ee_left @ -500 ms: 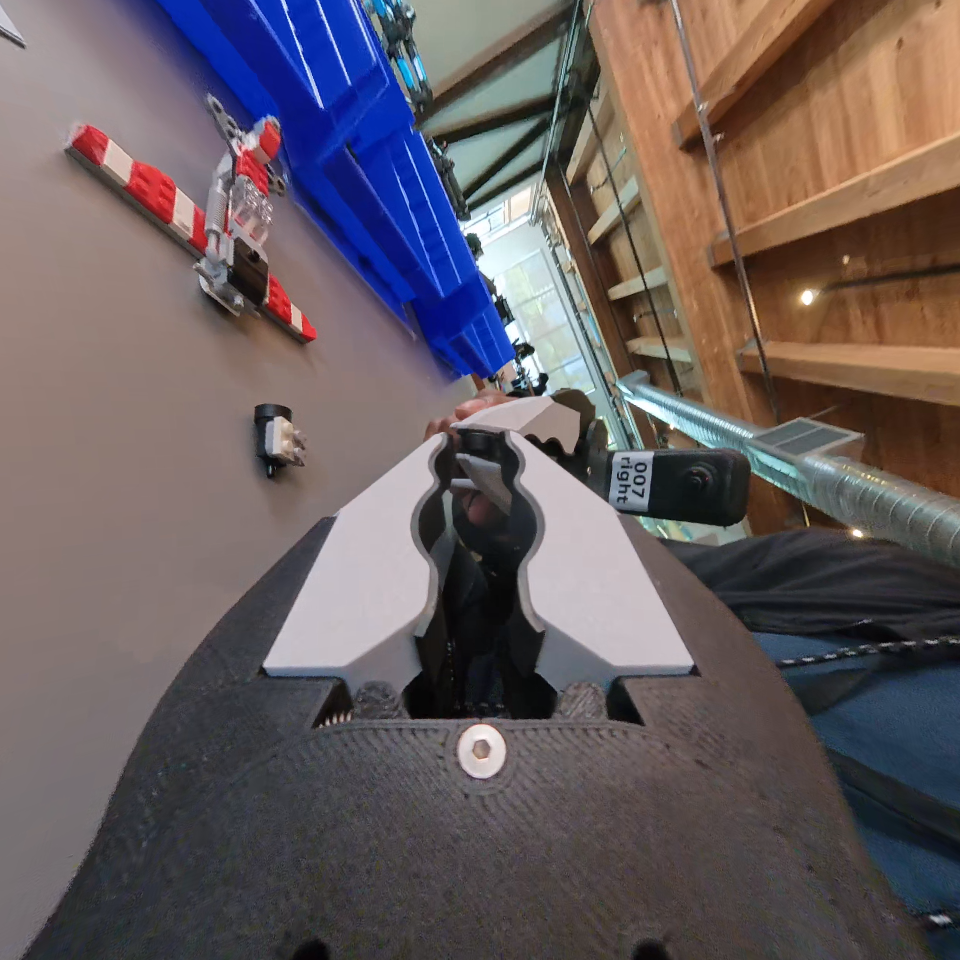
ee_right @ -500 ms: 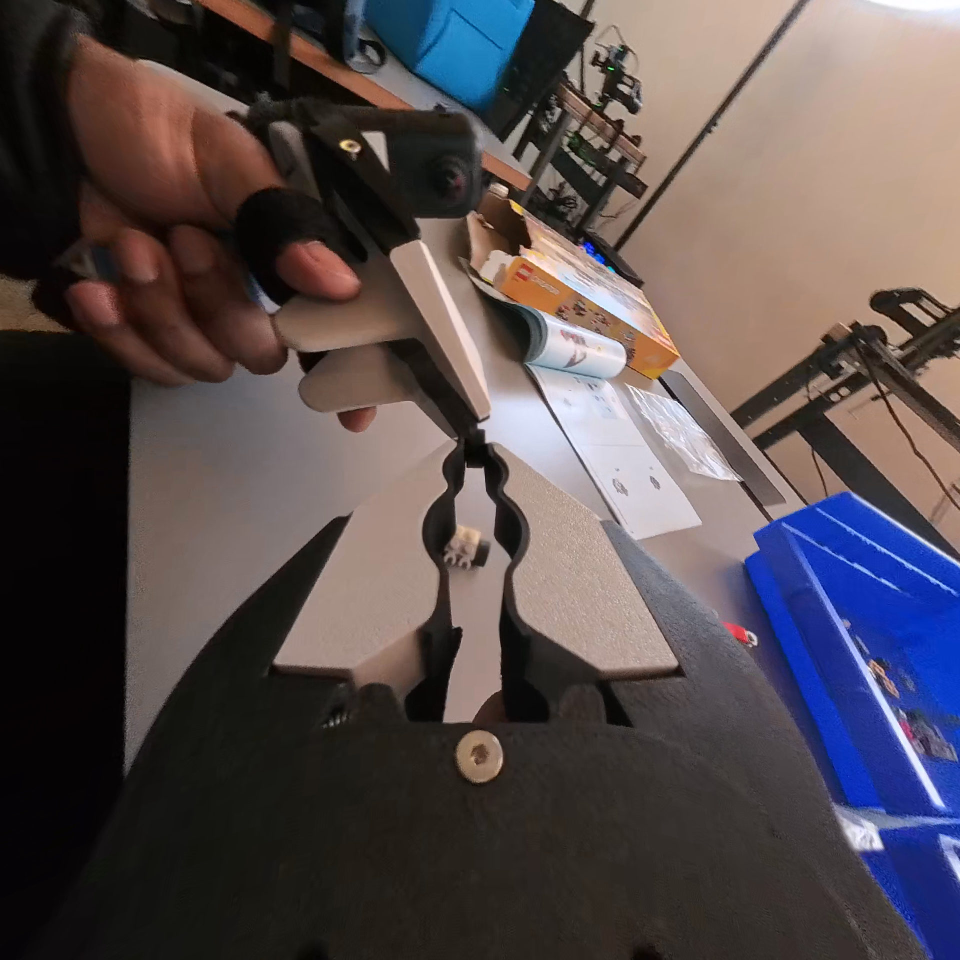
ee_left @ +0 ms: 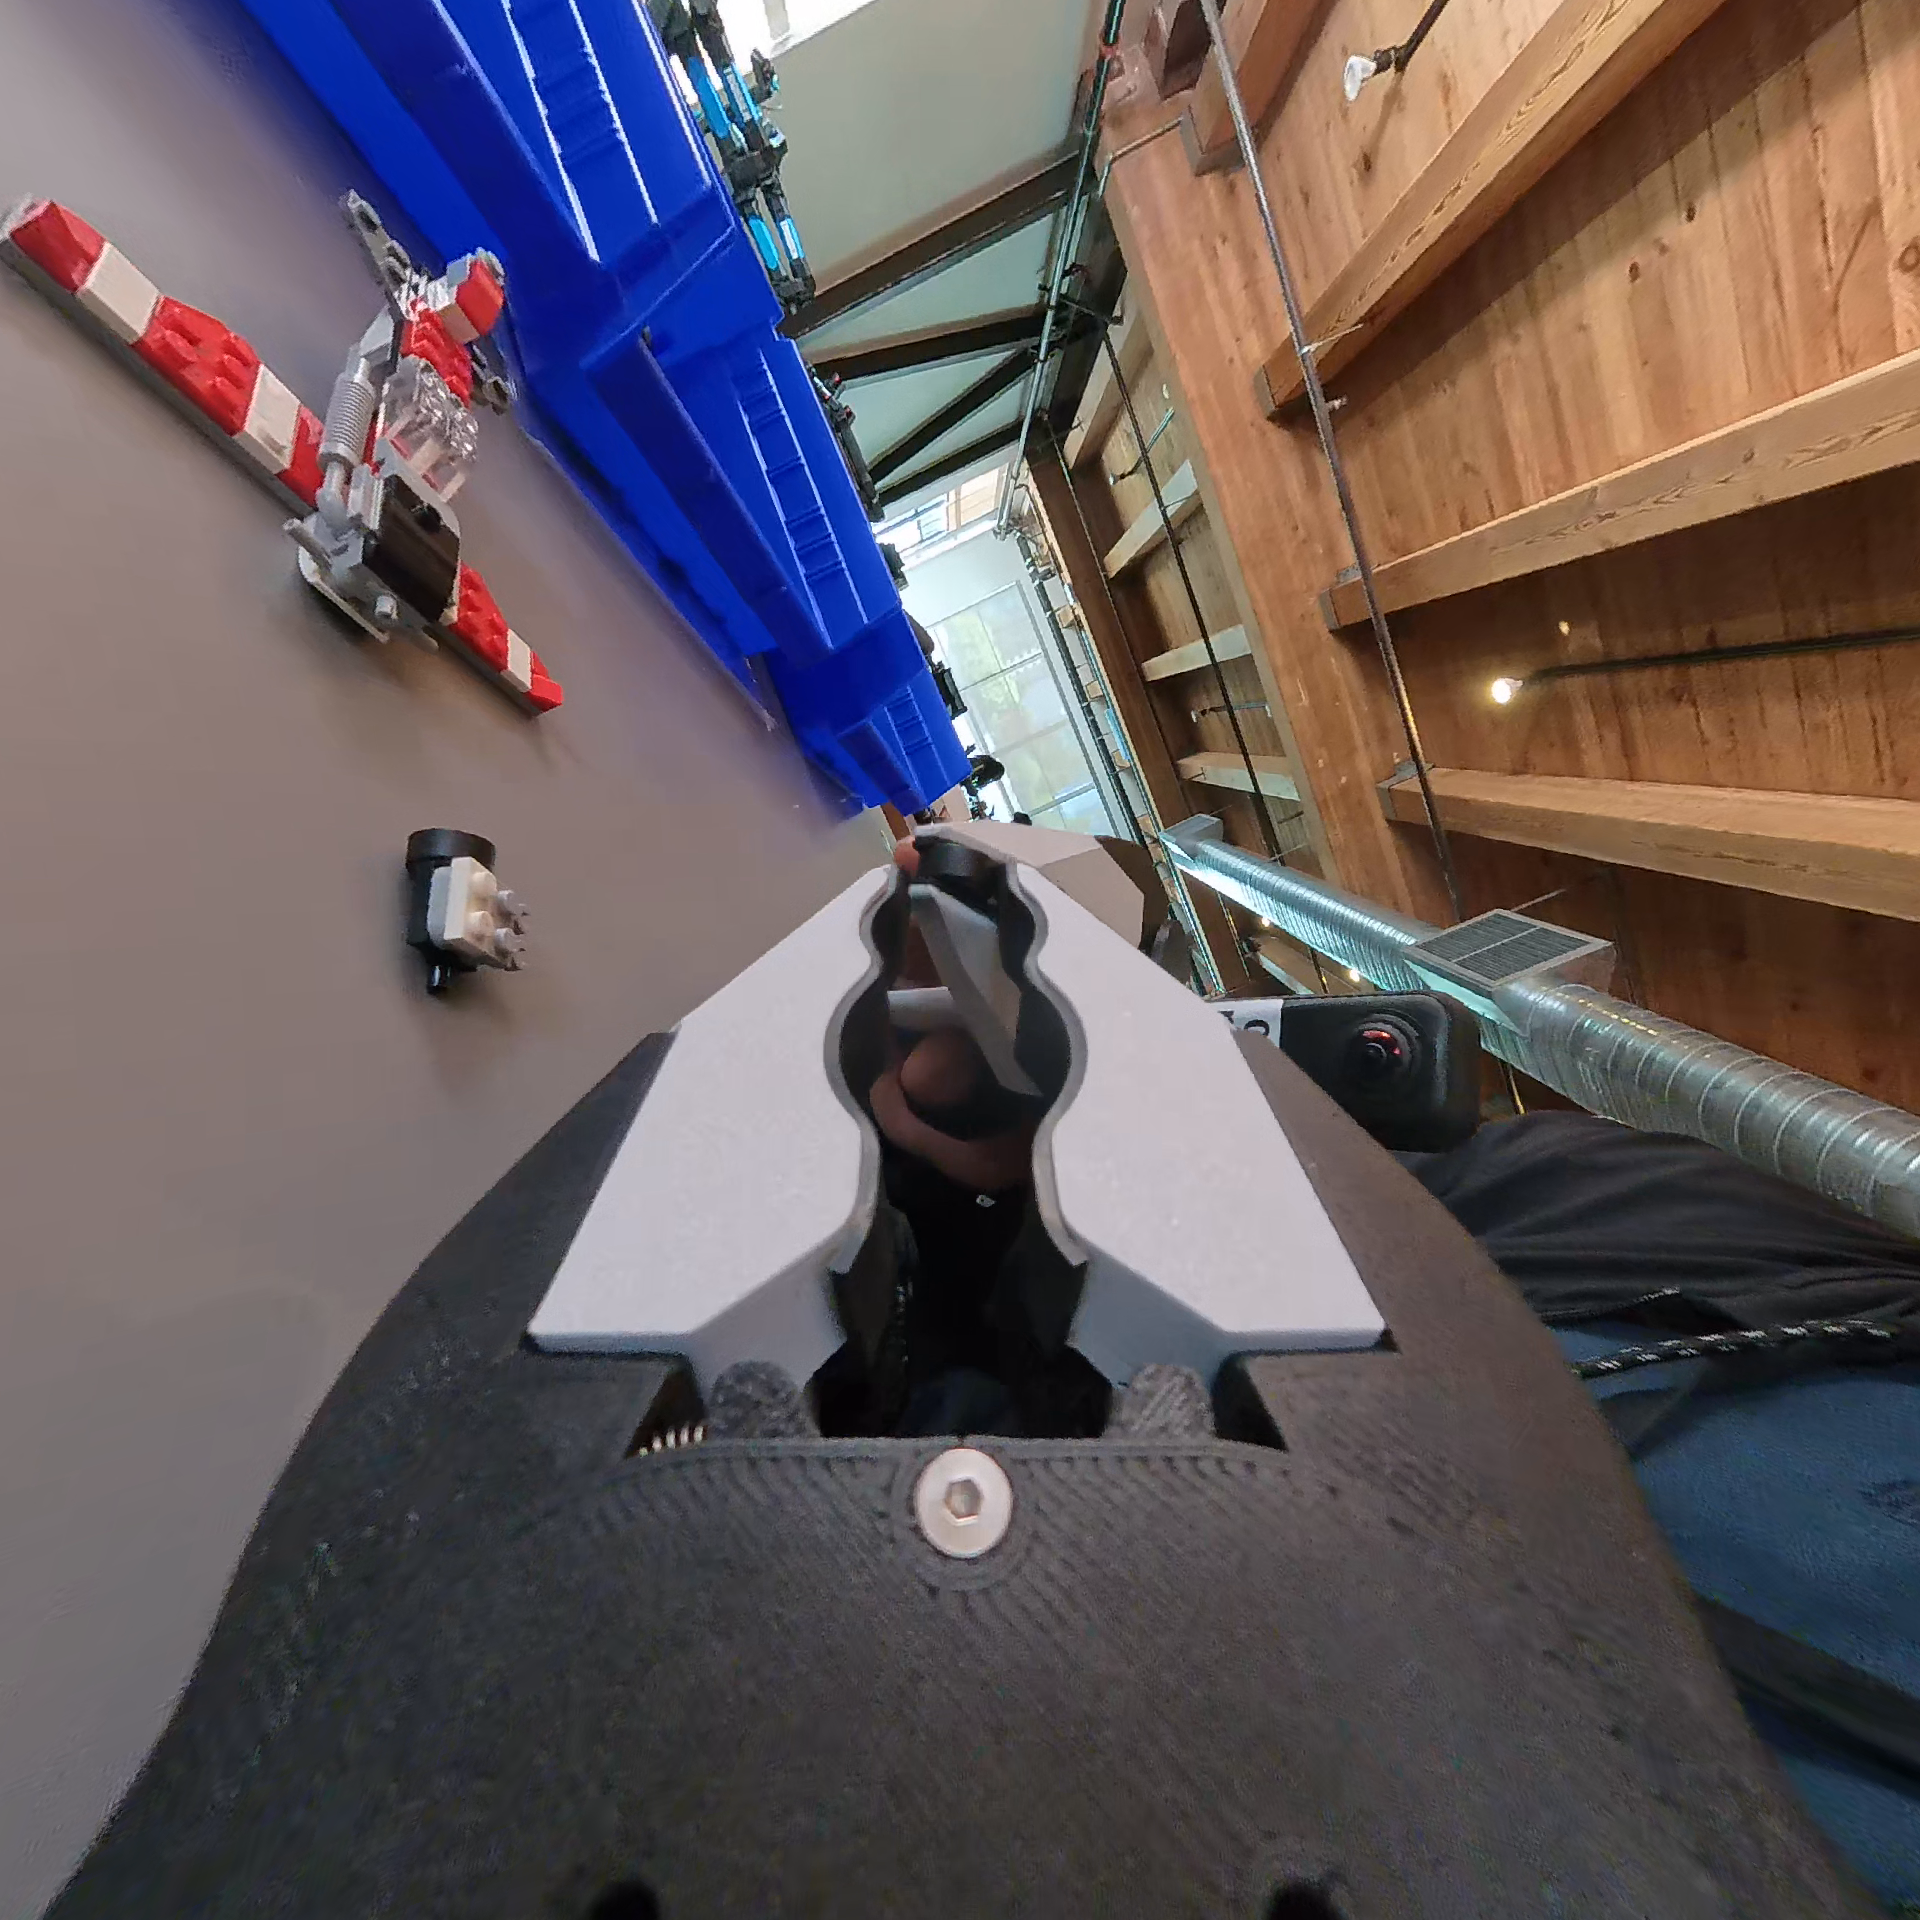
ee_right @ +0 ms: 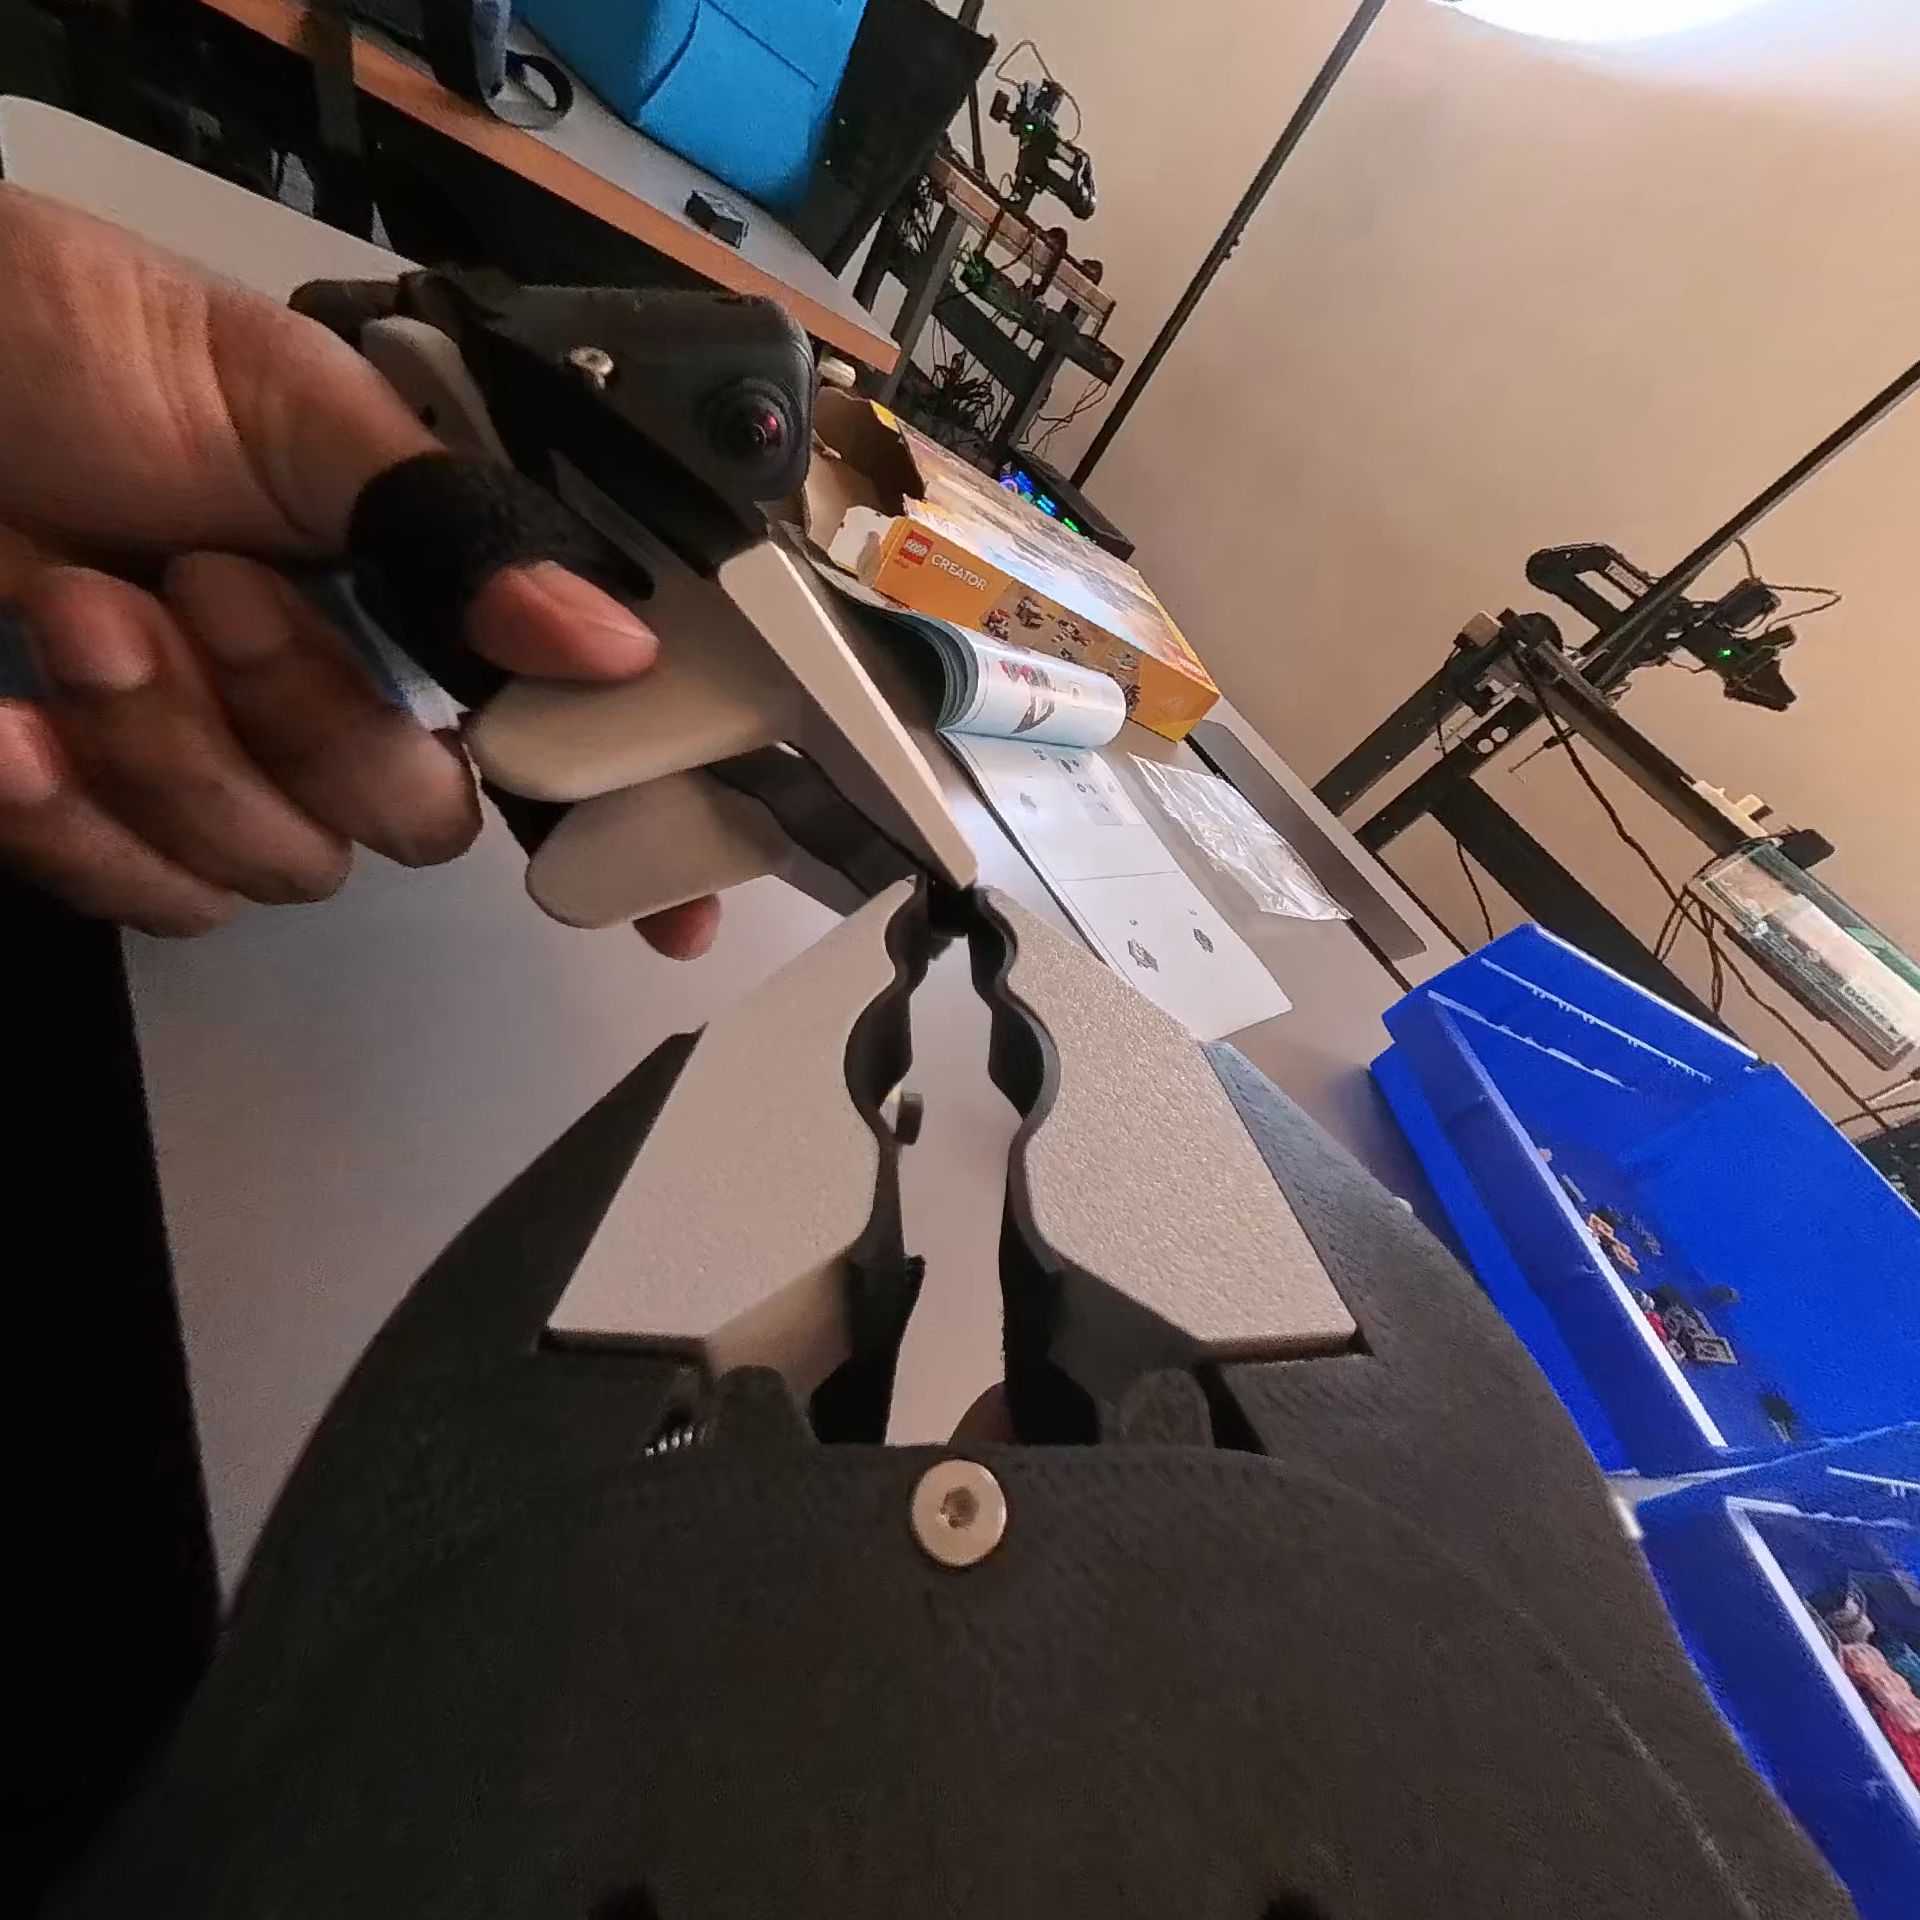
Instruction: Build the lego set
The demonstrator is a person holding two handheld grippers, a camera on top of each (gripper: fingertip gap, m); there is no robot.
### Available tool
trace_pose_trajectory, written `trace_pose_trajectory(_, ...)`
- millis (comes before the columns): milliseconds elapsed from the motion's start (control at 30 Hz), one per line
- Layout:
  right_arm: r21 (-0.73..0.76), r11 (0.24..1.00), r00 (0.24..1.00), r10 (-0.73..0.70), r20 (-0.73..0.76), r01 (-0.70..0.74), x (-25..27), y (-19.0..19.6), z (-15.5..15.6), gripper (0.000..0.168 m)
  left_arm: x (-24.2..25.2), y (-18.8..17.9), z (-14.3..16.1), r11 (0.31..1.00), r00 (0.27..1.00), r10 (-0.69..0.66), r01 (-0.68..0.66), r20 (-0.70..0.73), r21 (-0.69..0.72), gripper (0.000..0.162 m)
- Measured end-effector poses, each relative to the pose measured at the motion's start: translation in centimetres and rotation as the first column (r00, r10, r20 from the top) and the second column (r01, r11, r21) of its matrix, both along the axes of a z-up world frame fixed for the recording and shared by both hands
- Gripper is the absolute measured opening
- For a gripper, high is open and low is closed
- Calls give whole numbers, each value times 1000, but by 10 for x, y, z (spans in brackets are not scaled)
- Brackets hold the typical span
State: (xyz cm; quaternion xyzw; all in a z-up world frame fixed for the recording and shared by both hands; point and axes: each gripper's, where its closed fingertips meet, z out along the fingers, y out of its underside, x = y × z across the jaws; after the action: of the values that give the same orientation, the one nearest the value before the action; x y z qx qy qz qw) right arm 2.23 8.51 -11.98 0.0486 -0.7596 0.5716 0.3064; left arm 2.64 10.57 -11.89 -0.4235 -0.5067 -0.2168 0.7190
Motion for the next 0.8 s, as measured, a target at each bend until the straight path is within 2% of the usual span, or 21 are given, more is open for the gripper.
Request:
trace_pose_trajectory(167,-30,999,1000,18,24,-18,2,-2,2,7,-1,-2,2,1000,999,14,-14,-30,-11,14)
trace_pose_trajectory(300,-21,982,982,190,20,-190,14,0,5,26,3,-9,8,1000,997,-6,4,-74,-24,14)
trace_pose_trajectory(400,3,962,962,272,10,-272,18,6,7,37,15,-8,11,994,990,-100,95,-104,-47,14)
trace_pose_trajectory(600,86,874,878,478,10,-477,48,17,3,34,48,4,-2,928,938,-324,289,-124,-237,14)
trace_pose_trajectory(800,136,822,833,552,41,-552,66,19,-7,23,64,17,-9,881,898,-425,381,-113,-281,14)
